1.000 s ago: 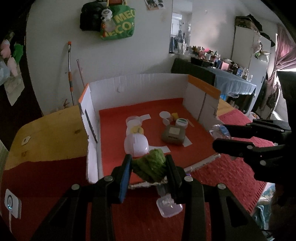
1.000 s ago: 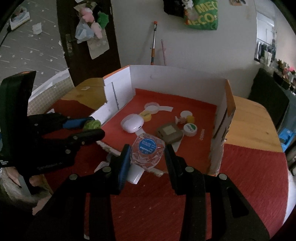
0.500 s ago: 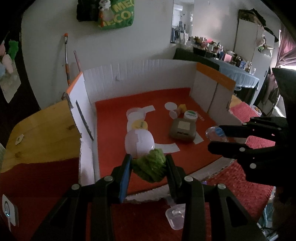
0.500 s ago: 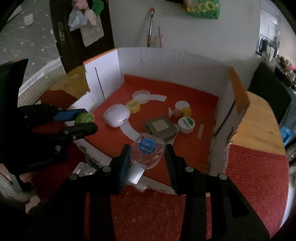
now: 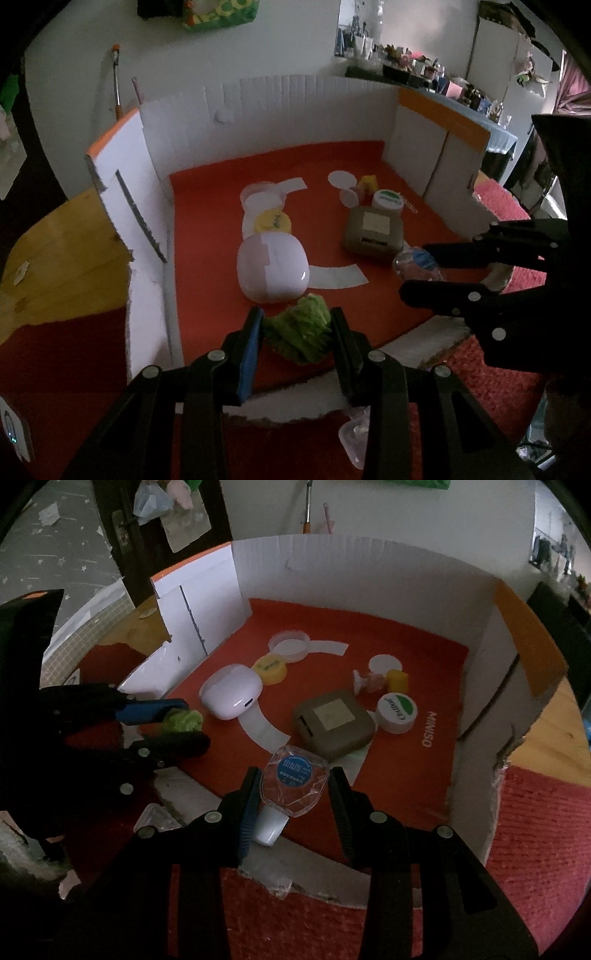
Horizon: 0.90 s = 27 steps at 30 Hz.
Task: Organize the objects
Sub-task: 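Carry the green plush with the left tool while the right tool carries the bottle into the box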
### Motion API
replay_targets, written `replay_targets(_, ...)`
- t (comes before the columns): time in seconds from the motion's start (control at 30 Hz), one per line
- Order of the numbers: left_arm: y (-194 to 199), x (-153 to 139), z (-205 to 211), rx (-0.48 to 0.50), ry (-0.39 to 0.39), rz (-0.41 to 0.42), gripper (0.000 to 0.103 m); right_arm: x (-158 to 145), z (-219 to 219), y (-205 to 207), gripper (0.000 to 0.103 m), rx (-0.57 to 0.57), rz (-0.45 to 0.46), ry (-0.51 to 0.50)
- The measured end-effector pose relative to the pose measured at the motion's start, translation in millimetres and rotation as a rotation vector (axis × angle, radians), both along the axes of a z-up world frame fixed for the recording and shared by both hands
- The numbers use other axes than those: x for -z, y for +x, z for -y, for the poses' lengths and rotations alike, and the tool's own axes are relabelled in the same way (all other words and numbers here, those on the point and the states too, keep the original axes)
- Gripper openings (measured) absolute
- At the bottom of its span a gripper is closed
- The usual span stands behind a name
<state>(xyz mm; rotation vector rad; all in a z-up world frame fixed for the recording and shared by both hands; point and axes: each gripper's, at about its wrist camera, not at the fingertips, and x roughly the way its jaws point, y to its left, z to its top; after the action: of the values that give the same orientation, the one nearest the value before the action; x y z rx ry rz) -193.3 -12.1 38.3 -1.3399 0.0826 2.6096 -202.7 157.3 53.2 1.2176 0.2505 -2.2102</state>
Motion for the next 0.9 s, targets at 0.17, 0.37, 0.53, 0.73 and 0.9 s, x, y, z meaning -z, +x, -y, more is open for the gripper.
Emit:
replay_targets(0.17,-6,3,0,0.002,-0.005,0.023,0.038,5,2,-5,0.036,-0.003,0.02,0.002)
replay_targets(0.37,-11,3,1,0.005,0.012,0.032,0.038,9,1,-12,0.036,0.004,0.04,-0.007)
replay_targets(0.53,-12,3,1,0.001,0.014,0.035,0.038,8,-1,-16,0.036,0.013,0.049,-0.009)
replay_targets(0.73,-18,3,8,-0.008,0.062,0.073,0.038,8,-8,-21,0.036,0.035,0.065,-0.021)
replay_targets(0.9,-25,4,11,-0.035,0.067,0.075,0.038,7,-9,-24,0.036,0.052,0.056,-0.007)
